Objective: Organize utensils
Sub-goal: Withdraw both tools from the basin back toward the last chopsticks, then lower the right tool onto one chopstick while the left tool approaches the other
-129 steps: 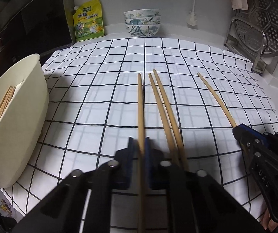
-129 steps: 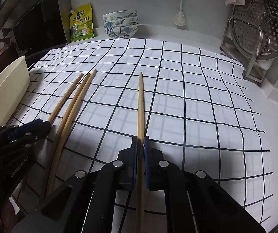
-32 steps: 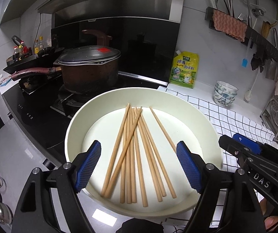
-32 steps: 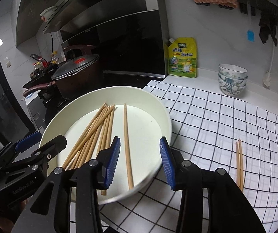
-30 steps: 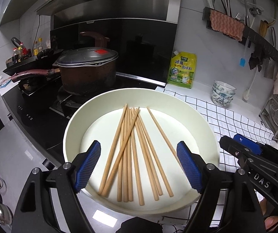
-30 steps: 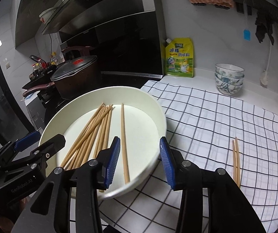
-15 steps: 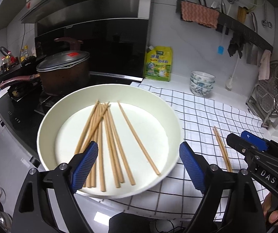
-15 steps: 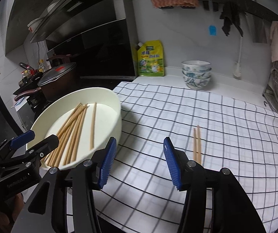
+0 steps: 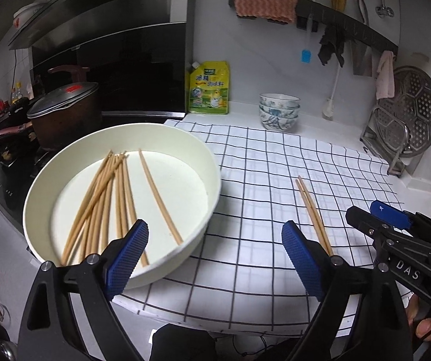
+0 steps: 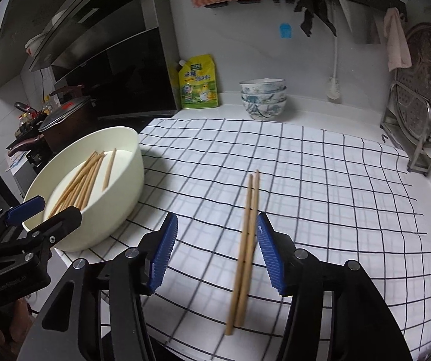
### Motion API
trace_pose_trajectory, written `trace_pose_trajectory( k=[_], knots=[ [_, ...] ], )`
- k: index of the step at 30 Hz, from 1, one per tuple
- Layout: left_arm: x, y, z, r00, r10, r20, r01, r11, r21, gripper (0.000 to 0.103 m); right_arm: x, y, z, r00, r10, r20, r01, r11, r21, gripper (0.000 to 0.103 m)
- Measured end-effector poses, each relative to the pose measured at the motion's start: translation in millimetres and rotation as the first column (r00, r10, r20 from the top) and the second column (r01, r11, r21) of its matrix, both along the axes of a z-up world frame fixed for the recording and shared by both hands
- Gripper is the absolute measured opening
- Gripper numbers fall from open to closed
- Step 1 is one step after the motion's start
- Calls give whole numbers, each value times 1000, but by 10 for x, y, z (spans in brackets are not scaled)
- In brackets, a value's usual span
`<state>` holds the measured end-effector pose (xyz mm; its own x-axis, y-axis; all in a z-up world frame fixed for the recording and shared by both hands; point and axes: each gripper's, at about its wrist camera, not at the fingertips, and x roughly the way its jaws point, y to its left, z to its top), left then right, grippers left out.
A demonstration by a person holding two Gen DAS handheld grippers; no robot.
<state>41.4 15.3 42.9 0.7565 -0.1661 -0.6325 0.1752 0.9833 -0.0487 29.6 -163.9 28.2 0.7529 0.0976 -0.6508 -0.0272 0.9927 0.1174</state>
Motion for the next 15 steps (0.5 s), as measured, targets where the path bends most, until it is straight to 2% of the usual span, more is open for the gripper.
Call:
trace_pose_trajectory(
  k=[15],
  knots=[
    [-47, -431, -189, 997, -58, -44, 59, 998, 8, 91, 30, -447, -366, 996, -69, -65, 68, 998, -20, 54]
  ],
)
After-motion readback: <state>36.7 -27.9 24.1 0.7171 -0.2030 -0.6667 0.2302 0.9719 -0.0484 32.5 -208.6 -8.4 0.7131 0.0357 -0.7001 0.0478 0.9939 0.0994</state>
